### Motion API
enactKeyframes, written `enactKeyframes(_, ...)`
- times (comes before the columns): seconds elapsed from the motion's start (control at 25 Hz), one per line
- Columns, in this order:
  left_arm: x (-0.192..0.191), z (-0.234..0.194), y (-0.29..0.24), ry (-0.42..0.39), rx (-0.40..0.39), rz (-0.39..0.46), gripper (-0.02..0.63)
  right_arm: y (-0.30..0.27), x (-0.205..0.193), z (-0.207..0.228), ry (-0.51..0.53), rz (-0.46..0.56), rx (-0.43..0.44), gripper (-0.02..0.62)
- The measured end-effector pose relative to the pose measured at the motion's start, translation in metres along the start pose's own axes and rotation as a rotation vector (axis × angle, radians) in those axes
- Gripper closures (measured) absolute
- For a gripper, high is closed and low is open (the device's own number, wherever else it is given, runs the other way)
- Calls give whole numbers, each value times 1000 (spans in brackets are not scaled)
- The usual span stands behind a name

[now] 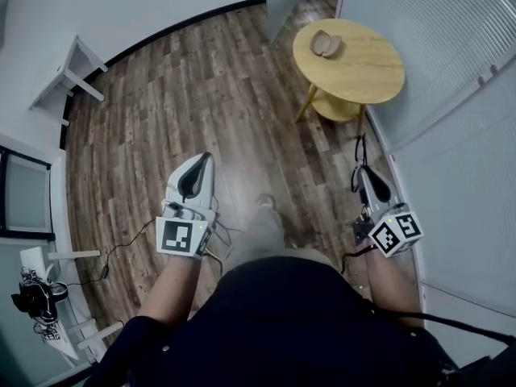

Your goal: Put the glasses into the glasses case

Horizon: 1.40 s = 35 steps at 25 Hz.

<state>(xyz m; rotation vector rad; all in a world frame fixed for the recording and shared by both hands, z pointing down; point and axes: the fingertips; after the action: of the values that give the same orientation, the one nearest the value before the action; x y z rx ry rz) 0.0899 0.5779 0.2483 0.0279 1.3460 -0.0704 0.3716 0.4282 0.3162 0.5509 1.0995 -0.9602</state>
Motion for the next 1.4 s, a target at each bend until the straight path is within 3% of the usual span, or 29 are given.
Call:
enactKeyframes(0.36, -26, -60, -90, 14, -21, -28, 603, -85, 14, 27, 11, -9, -52, 567)
enactKeyframes(0.64, -18, -98, -180, 10, -128, 49, 603, -151, 36, 50, 4, 12, -131, 567)
enactKeyframes(1.08, -34, -156, -266, 3, -235, 68, 603, -234, 51, 57, 7, 55, -201, 568)
enactKeyframes(1.4, -35, -181, -314, 23, -229, 100, 603, -281, 65, 79, 21, 44, -205, 567)
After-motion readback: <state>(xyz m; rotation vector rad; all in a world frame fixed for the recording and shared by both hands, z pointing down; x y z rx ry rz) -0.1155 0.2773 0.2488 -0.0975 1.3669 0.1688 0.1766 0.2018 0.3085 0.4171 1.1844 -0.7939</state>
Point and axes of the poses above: the fingertips, and each gripper's own axes: y backward along the fingers, z to its right, x out of its top, and after that the axes turned 3 degrees about -y, right-handed
